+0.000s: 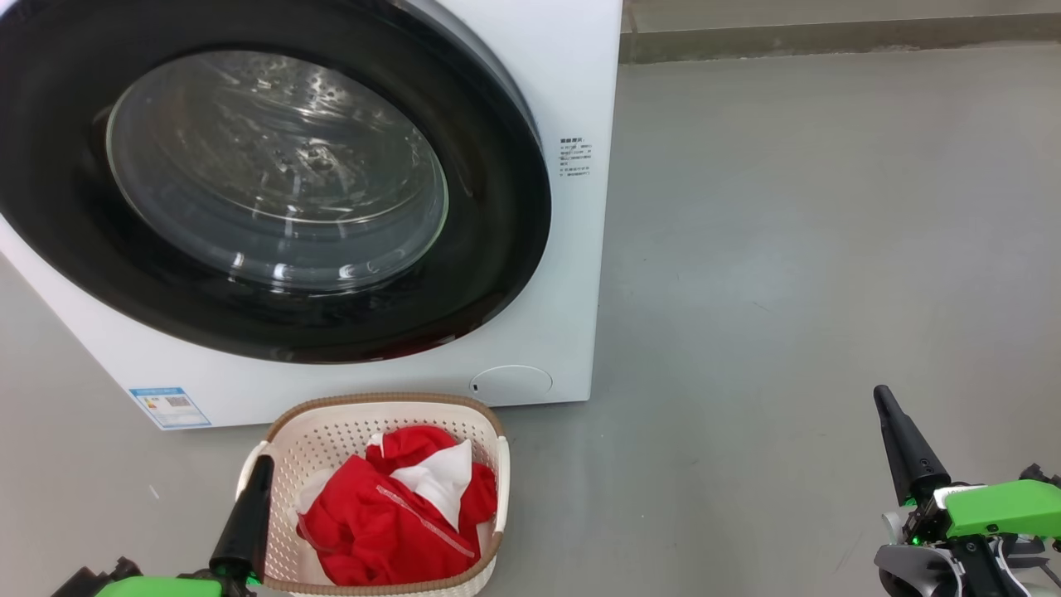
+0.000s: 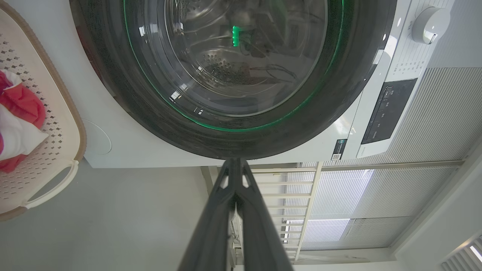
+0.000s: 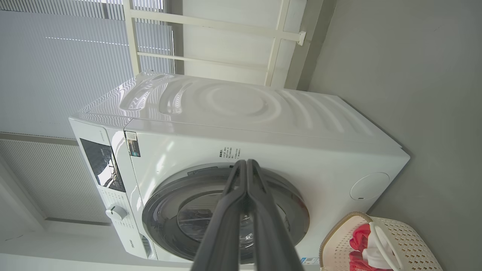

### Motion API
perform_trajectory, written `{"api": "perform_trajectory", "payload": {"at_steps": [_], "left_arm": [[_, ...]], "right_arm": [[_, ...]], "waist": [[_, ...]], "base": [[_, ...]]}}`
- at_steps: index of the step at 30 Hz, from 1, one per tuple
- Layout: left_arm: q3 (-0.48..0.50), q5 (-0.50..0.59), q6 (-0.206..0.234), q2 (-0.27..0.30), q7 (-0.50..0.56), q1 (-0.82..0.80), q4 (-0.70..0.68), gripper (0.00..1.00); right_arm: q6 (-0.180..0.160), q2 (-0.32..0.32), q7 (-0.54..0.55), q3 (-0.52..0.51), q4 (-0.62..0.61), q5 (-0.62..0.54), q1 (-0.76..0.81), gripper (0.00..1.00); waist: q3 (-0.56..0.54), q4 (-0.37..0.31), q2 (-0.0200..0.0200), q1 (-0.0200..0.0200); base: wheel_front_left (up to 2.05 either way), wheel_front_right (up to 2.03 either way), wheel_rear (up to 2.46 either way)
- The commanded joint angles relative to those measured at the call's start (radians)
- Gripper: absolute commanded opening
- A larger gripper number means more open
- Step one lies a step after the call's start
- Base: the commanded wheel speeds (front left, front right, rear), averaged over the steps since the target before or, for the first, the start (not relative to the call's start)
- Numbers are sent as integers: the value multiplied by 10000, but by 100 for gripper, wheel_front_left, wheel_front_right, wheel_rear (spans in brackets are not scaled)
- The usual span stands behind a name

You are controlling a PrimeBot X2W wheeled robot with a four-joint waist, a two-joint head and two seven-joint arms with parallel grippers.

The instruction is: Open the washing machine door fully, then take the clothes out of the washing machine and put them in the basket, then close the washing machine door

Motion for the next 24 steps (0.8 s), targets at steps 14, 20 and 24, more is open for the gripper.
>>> {"api": "perform_trajectory", "payload": {"at_steps": [14,20,24], "left_arm": [[263,-71,-73,219,70,-390,-215,0],[263,-71,-73,219,70,-390,-215,0],[263,-71,-73,219,70,-390,-215,0]], "right_arm": [[4,-43,64,149,-297,-8,-418,0],[4,-43,64,149,-297,-9,-418,0],[4,-42,65,148,-297,-9,-418,0]], "waist": [[0,0,0,0],[0,0,0,0],[0,0,0,0]], "base": [[0,0,0],[0,0,0],[0,0,0]]}}
